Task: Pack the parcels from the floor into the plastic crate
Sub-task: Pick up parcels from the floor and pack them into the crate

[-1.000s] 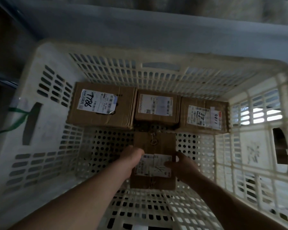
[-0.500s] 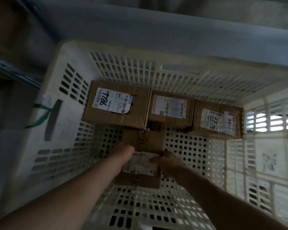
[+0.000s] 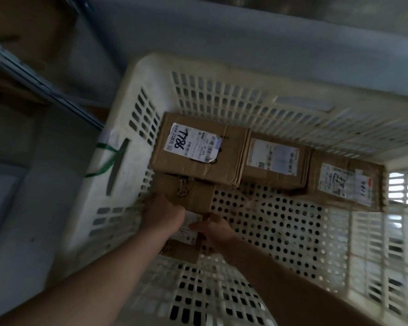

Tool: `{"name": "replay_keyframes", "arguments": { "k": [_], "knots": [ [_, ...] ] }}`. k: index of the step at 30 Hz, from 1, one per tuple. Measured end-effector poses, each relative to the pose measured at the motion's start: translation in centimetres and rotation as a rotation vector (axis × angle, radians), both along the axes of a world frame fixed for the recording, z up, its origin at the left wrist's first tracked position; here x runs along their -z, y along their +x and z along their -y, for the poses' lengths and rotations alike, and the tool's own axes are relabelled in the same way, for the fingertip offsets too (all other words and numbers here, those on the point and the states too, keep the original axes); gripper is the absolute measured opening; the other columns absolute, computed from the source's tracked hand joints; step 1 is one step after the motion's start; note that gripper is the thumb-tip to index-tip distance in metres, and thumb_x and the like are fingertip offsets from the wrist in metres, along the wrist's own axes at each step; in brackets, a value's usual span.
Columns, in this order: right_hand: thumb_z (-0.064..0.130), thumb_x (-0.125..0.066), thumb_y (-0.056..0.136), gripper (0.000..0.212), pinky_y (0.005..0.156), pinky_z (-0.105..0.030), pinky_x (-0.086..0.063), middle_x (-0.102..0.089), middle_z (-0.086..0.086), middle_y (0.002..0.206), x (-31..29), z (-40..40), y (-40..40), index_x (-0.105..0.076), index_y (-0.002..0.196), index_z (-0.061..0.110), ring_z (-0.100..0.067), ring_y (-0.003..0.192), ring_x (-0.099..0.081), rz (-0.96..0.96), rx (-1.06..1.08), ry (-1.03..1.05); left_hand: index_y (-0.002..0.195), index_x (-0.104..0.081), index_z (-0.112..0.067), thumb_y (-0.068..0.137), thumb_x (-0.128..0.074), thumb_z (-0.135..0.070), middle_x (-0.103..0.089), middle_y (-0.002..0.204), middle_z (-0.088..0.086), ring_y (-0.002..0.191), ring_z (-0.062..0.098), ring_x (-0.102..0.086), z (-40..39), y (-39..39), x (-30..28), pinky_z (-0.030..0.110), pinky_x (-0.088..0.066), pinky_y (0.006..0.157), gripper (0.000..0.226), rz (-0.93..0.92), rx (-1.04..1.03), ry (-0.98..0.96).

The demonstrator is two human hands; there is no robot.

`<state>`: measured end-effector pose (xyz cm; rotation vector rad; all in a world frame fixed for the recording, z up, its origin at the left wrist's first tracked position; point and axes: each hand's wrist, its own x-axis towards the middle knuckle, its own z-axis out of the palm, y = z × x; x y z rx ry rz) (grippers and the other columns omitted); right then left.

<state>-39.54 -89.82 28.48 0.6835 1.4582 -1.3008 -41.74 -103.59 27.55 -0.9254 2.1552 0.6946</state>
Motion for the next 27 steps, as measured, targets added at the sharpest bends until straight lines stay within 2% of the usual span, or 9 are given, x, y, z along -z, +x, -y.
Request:
{"name": "replay_keyframes", "arguments": {
  "k": [3, 5, 9, 12, 14, 17, 23, 25, 27],
  "knots": [
    [0.018, -0.062, 0.096, 0.015, 0.065, -0.027, -0.052, -0.065, -0.002, 0.101, 0.0, 0.1, -0.1, -0.061, 0.110, 0.022, -0.013, 0.081, -0.059, -0.007, -0.005, -0.007, 0.145, -0.032, -0.020, 0.080, -0.053, -0.035, -0.031, 0.149, 0.012, 0.129, 0.037, -0.042, -0.5, 0.3, -0.4, 0.046, -0.043, 0.099, 0.069, 0.030, 0.100, -0.042],
    [0.019, -0.058, 0.098, 0.007, 0.061, -0.025, -0.048, -0.060, 0.005, 0.091, 0.1, -0.2, -0.2, -0.058, 0.100, 0.026, -0.009, 0.076, -0.055, -0.008, -0.018, -0.020, 0.144, -0.033, -0.022, 0.080, -0.053, -0.034, -0.029, 0.150, 0.009, 0.132, 0.037, -0.037, -1.0, 0.3, -0.7, 0.049, -0.041, 0.104, 0.069, 0.040, 0.140, -0.011],
    [0.025, -0.060, 0.097, 0.031, 0.053, -0.021, -0.050, -0.062, -0.003, 0.115, -0.2, -0.9, 0.0, -0.055, 0.127, 0.020, -0.003, 0.074, -0.054, -0.018, -0.073, 0.009, 0.143, -0.040, -0.021, 0.085, -0.053, -0.030, -0.037, 0.146, 0.010, 0.130, 0.036, -0.041, -1.2, -0.3, -1.3, 0.044, -0.042, 0.104, 0.060, 0.040, 0.151, 0.044],
    [0.014, -0.060, 0.097, 0.032, 0.040, -0.011, -0.042, -0.060, 0.001, 0.104, -1.0, -2.1, -0.2, -0.051, 0.128, 0.016, 0.002, 0.063, -0.052, -0.038, 0.046, -0.006, 0.147, -0.037, -0.022, 0.085, -0.052, -0.033, -0.043, 0.145, 0.011, 0.127, 0.034, -0.047, -1.4, -0.4, -2.3, 0.042, -0.046, 0.100, 0.065, 0.054, 0.138, 0.085],
    [0.026, -0.063, 0.095, 0.045, 0.059, -0.016, -0.052, -0.057, 0.003, 0.102, -1.4, -2.8, -0.4, -0.046, 0.137, 0.020, -0.009, 0.077, -0.055, -0.080, 0.091, 0.002, 0.141, -0.045, -0.022, 0.083, -0.054, -0.034, -0.052, 0.134, 0.009, 0.116, 0.031, -0.054, -1.9, -0.4, -3.1, 0.041, -0.050, 0.093, 0.060, 0.034, 0.129, 0.118],
    [0.048, -0.066, 0.084, 0.086, 0.095, -0.039, -0.051, -0.049, -0.006, 0.145, -2.0, -3.9, -0.4, -0.029, 0.155, 0.020, -0.024, 0.117, -0.054, -0.181, 0.038, 0.090, 0.143, -0.044, -0.022, 0.085, -0.055, -0.037, -0.052, 0.136, 0.008, 0.116, 0.030, -0.055, -3.2, -0.4, -4.4, 0.040, -0.048, 0.096, 0.060, 0.014, 0.118, 0.144],
    [0.042, -0.059, 0.095, 0.051, 0.061, -0.022, -0.046, -0.061, -0.007, 0.129, -5.5, -7.7, -0.3, -0.048, 0.141, 0.023, -0.013, 0.086, -0.058, -0.308, 0.073, 0.121, 0.147, -0.039, -0.017, 0.090, -0.054, -0.048, -0.044, 0.146, 0.007, 0.128, 0.029, -0.048, -6.7, -0.2, -7.9, 0.043, -0.043, 0.105, 0.066, -0.064, 0.083, 0.216],
    [0.043, -0.056, 0.097, 0.040, 0.062, -0.022, -0.047, -0.064, -0.006, 0.123, -7.2, -9.0, -0.1, -0.056, 0.129, 0.020, -0.011, 0.079, -0.057, -0.367, 0.075, 0.136, 0.139, -0.047, -0.017, 0.084, -0.055, -0.058, -0.052, 0.138, 0.006, 0.122, 0.028, -0.053, -8.1, 0.1, -9.3, 0.044, -0.045, 0.102, 0.069, -0.109, 0.067, 0.263],
    [0.051, -0.053, 0.096, 0.049, 0.065, -0.027, -0.045, -0.065, -0.002, 0.114, -9.2, -10.5, 0.2, -0.056, 0.134, 0.020, -0.009, 0.075, -0.055, -0.412, 0.072, 0.177, 0.121, -0.057, -0.018, 0.090, -0.055, -0.053, -0.058, 0.121, 0.005, 0.113, 0.025, -0.055, -9.7, 0.4, -10.7, 0.046, -0.045, 0.101, 0.047, -0.171, 0.028, 0.309]
  ]
}}
